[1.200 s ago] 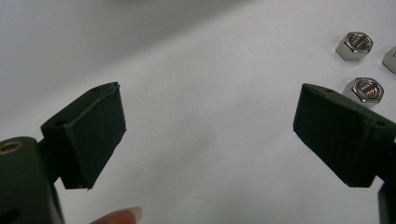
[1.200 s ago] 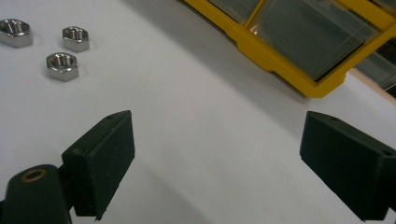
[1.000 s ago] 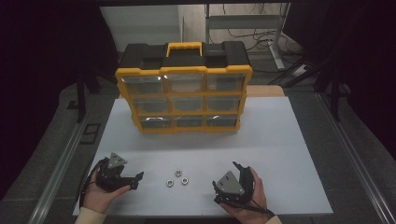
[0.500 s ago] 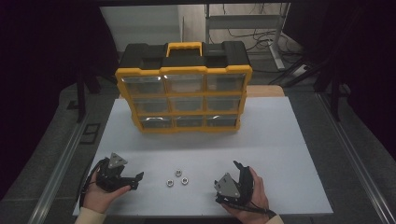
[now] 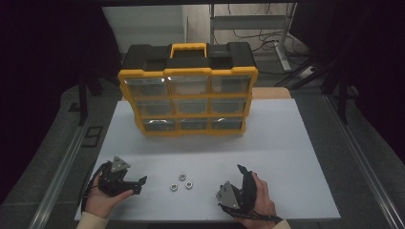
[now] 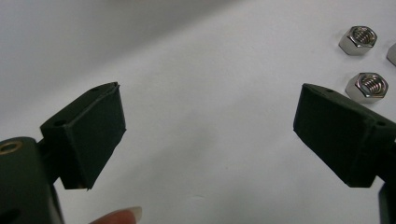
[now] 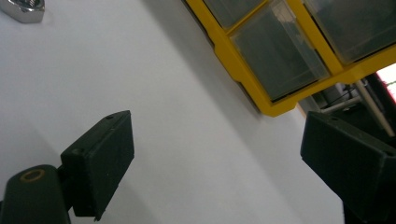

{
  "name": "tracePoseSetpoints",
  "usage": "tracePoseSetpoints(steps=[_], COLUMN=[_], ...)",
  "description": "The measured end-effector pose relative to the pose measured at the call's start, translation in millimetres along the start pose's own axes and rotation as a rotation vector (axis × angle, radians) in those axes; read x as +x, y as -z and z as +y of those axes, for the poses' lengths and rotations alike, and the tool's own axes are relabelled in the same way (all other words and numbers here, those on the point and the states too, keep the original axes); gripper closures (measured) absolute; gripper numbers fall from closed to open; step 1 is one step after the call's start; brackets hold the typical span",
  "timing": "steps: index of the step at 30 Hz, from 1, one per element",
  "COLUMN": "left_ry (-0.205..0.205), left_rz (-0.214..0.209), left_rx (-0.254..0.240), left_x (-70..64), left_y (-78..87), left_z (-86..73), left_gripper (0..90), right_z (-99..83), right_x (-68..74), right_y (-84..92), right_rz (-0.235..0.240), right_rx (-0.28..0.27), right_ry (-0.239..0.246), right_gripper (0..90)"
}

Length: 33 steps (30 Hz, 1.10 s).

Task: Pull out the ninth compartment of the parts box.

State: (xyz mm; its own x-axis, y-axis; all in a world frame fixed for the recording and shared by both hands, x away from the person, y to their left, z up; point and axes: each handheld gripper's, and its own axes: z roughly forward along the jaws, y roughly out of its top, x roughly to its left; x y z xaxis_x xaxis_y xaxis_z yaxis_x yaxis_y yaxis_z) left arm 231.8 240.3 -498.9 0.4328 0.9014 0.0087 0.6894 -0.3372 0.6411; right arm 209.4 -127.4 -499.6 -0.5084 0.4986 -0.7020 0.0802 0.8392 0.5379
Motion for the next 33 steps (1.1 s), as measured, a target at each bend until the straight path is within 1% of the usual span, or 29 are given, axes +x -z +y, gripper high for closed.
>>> tracePoseSetpoints(steps=[2,3,7,13,18,20,22,24,25,26,29,30,33], left_ry=[-0.001,-0.002,0.0,0.002,0.003,0.005,0.006,0.005,0.005,0.004,0.004,0.009,0.024], left_rz=[0.0,0.0,-0.001,-0.001,-0.002,-0.002,-0.003,-0.002,-0.002,-0.002,-0.002,-0.007,-0.025], left_rx=[0.001,0.002,0.004,0.002,0.002,0.001,0.0,0.001,0.001,0.001,-0.002,-0.003,-0.017], left_x=[0.0,0.0,0.4,0.6,0.7,1.0,1.2,1.1,1.0,1.0,0.8,0.9,1.3], left_y=[-0.2,-0.3,-0.3,-0.3,-0.2,0.0,-0.1,-0.2,-0.2,-0.2,0.1,0.2,2.1], left_z=[0.0,-0.1,-0.3,-0.2,-0.5,-0.4,-0.4,-0.4,-0.4,-0.3,-0.1,-0.1,0.6], left_gripper=[9.7,9.7,9.7,9.6,9.5,9.5,9.5,9.5,9.5,9.5,9.5,9.5,9.4], right_z=[0.4,0.5,1.1,1.2,1.4,1.2,1.3,1.3,1.2,1.1,1.2,1.2,1.4], right_x=[1.7,2.5,4.7,6.2,6.8,7.3,7.3,7.6,8.3,8.5,9.2,9.6,10.0], right_y=[0.1,0.0,0.4,-0.5,-0.8,-1.5,-1.8,-2.0,-2.5,-2.9,-3.0,-3.1,-3.3], right_rz=[-0.003,-0.017,-0.026,-0.054,-0.059,-0.067,-0.061,-0.07,-0.088,-0.091,-0.09,-0.097,-0.097], right_rx=[-0.001,-0.002,0.002,0.003,0.008,0.004,0.005,0.007,0.007,0.006,0.013,0.012,0.012], right_ry=[0.017,0.032,0.055,0.081,0.121,0.13,0.139,0.149,0.154,0.156,0.165,0.169,0.179], right_gripper=[10.4,10.4,10.4,10.5,10.5,10.6,10.6,10.6,10.7,10.7,10.8,10.7,10.8])
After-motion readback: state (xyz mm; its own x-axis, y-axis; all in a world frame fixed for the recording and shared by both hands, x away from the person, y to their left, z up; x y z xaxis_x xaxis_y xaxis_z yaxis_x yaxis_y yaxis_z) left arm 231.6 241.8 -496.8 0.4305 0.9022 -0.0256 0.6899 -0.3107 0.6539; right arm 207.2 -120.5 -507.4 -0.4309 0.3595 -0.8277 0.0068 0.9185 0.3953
